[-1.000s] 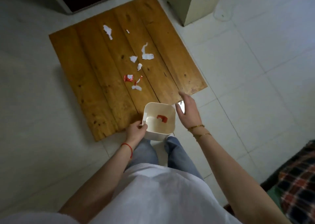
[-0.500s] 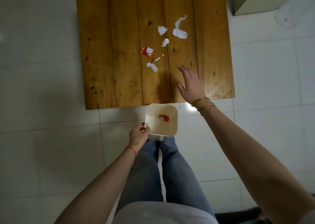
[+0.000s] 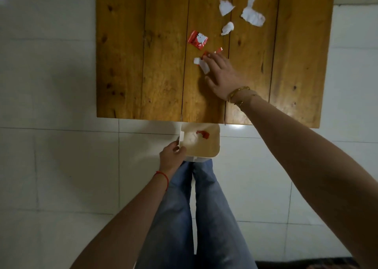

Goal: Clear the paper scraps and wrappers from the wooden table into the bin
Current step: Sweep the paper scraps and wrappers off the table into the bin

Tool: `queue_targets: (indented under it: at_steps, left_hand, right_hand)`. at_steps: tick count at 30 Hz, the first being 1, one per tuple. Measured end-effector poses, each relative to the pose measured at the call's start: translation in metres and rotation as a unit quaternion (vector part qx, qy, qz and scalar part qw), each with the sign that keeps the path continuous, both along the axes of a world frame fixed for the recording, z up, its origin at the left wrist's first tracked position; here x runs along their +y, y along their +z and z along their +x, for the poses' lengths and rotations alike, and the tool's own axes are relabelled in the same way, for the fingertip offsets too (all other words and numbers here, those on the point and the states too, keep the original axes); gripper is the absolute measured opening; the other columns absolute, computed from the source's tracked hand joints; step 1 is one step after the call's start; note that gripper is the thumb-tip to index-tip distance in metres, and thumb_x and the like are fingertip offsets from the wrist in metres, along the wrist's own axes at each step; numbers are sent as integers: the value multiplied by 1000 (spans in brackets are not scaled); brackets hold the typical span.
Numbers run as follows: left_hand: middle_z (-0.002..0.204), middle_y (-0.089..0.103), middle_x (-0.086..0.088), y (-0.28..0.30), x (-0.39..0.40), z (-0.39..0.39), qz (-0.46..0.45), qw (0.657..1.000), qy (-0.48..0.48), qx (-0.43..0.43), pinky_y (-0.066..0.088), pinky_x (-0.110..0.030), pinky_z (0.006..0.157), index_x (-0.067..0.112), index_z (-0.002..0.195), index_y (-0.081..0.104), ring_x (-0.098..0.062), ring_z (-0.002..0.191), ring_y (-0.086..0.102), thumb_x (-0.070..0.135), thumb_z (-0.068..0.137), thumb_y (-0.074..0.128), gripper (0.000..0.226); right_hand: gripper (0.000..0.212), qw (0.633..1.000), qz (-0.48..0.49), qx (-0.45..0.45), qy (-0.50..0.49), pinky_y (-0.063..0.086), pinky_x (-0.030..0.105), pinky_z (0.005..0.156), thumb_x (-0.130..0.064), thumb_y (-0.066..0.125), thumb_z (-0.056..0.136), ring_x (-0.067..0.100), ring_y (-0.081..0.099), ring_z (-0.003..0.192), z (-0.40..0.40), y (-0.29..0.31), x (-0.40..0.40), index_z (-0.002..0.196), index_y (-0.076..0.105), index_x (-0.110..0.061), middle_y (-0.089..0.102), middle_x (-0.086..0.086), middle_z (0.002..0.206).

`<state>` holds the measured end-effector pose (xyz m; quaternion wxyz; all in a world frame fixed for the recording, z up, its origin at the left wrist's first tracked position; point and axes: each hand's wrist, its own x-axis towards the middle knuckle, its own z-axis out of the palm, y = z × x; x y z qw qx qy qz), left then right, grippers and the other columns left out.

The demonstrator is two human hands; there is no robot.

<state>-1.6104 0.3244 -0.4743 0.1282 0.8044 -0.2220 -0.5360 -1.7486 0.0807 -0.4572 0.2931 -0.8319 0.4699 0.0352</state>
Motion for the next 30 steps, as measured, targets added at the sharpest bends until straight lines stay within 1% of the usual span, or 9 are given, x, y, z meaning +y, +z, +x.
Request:
queue_targets:
  at_steps: [3, 6, 14, 17, 20, 22, 24, 26, 30]
  left_hand:
    - [91, 67, 5, -8, -4, 3, -6, 1000, -1, -4, 44, -23, 78, 19, 109, 68, -14, 88, 62, 21, 87, 52, 28]
    - [94, 69, 3, -11, -5, 5, -12, 1000, -8, -11, 47, -25, 83, 19, 111, 68, -15, 89, 62, 21, 87, 52, 28]
    - [83, 66, 12, -9, -6, 5, -5, 1000, 17, 3, 47, -26, 80, 24, 105, 68, -13, 87, 63, 24, 86, 54, 24]
    - [84, 68, 10, -8, -6, 6, -7, 1000, 19, 4, 49, -26, 79, 25, 100, 68, -13, 87, 64, 24, 86, 54, 20]
    - [87, 69, 10, -9, -8, 8, -9, 1000, 15, 6, 50, -26, 81, 24, 102, 68, -14, 90, 65, 24, 86, 55, 21]
    - [85, 67, 13, -9, -9, 9, -8, 1000, 14, 5, 52, -29, 83, 23, 103, 68, -15, 92, 66, 24, 87, 55, 21]
    - [91, 71, 5, -11, -9, 10, -7, 1000, 14, 6, 54, -35, 87, 19, 106, 68, -18, 92, 67, 24, 88, 55, 23]
    - [99, 73, -2, -13, -9, 10, -8, 1000, 7, 2, 53, -34, 88, 18, 111, 67, -18, 92, 66, 23, 88, 54, 27]
    - [96, 67, 6, -15, -11, 9, -12, 999, -35, -22, 42, -24, 81, 21, 116, 65, -12, 88, 58, 24, 89, 49, 31]
  right_hand:
    - [64, 999, -6, 34, 21, 8, 48, 119, -33, 45, 94, 28, 1, 147, 4, -14, 6, 150, 20, -16, 11, 8, 159]
    - [63, 997, -34, 46, 50, 1, 45, 118, -38, 41, 92, 28, 5, 147, 3, -20, 23, 149, 23, -18, 16, 7, 159]
    - [58, 980, -6, -8, 197, 16, 51, 116, -32, 47, 90, 29, 19, 144, -27, -13, 124, 144, 36, -14, 37, 10, 149]
    - [53, 978, 19, -86, 187, 25, 50, 113, -23, 53, 83, 31, 34, 137, -32, -7, 139, 134, 49, -8, 51, 13, 136]
    - [53, 986, -7, -138, 92, 36, 45, 108, -16, 53, 85, 26, 39, 131, -20, 0, 109, 137, 44, -8, 46, 12, 138]
    - [56, 994, -41, -97, 31, 35, 46, 109, -22, 48, 89, 27, 36, 133, -5, 3, 68, 143, 34, -13, 38, 12, 146]
    - [61, 998, -58, -34, -1, 26, 47, 115, -30, 43, 92, 28, 24, 141, 11, 2, 22, 148, 23, -17, 25, 9, 154]
    - [63, 998, -58, -3, -13, 14, 44, 119, -31, 41, 94, 27, 12, 145, 23, 0, -17, 150, 16, -18, 14, 7, 159]
    - [61, 998, -28, 47, 16, 4, 41, 119, -31, 38, 97, 27, 6, 146, 37, -11, -50, 151, 14, -14, 12, 8, 159]
